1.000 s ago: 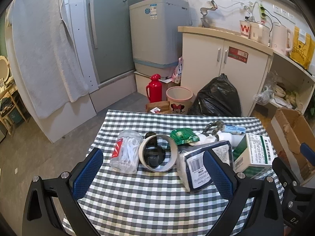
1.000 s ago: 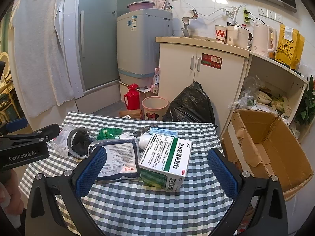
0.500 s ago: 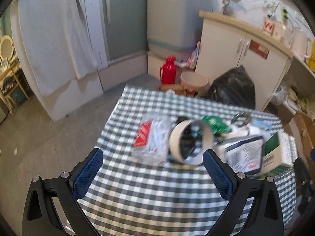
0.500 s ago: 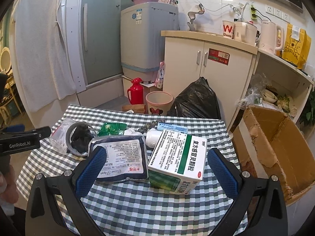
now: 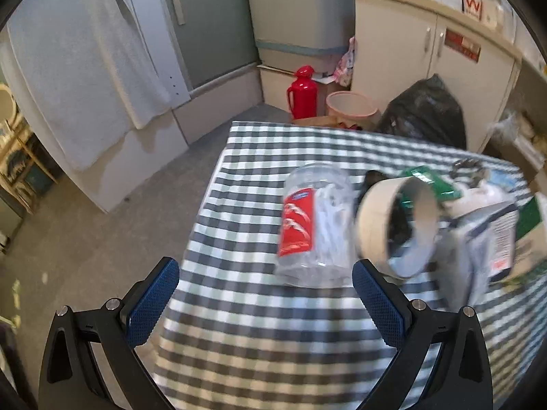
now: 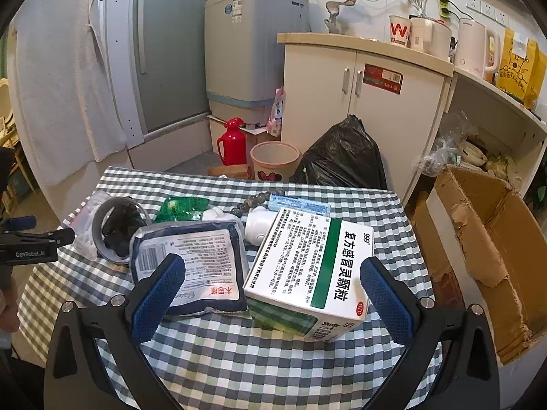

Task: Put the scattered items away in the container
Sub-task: 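Approach the floss-pick jar with the left tool while the right tool approaches the white medicine box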

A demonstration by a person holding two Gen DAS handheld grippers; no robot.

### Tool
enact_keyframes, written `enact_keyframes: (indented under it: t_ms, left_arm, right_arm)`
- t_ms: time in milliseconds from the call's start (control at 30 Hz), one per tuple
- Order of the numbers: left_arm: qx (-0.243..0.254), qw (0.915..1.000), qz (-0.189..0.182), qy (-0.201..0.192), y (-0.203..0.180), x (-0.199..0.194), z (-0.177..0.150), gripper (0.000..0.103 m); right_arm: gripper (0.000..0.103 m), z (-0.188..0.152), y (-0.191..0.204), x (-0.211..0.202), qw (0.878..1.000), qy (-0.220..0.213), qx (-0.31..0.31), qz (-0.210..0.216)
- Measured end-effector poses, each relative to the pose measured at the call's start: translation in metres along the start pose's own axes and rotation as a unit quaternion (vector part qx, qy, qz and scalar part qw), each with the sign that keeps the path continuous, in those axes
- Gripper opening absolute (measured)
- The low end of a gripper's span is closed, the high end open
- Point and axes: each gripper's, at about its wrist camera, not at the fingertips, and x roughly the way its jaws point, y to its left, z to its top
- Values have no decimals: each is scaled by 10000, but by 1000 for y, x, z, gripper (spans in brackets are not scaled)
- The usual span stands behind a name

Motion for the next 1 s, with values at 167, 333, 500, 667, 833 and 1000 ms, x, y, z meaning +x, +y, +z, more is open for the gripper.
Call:
enact_keyframes:
  t_ms: [167, 333, 500, 667, 833, 1000]
  left_arm:
    - [-42, 9995, -296, 80, -4, 14, 2, 103]
    - [2, 9992, -370, 143, -9, 27, 8, 103]
    - [-78, 9988, -458, 148, -8, 37, 10, 103]
    - [-92, 9987, -483, 144, -6, 42, 14, 103]
    - [-94, 9987, -488, 94, -6, 44, 16, 103]
    - [-165, 9984, -524, 117, -4, 48, 18, 103]
  right_arm:
    - [103, -1, -3, 12, 9998, 70, -60, -156]
    - [103, 2, -6, 17, 9997, 52, -36, -250]
    - [103, 3, -7, 21, 9990, 46, -126, -422]
    - [103, 1, -14, 29, 9980, 128, -48, -617]
    - [103, -3, -22, 43, 9972, 346, 85, -659]
    - [103, -4, -24, 49, 9968, 373, 79, -702]
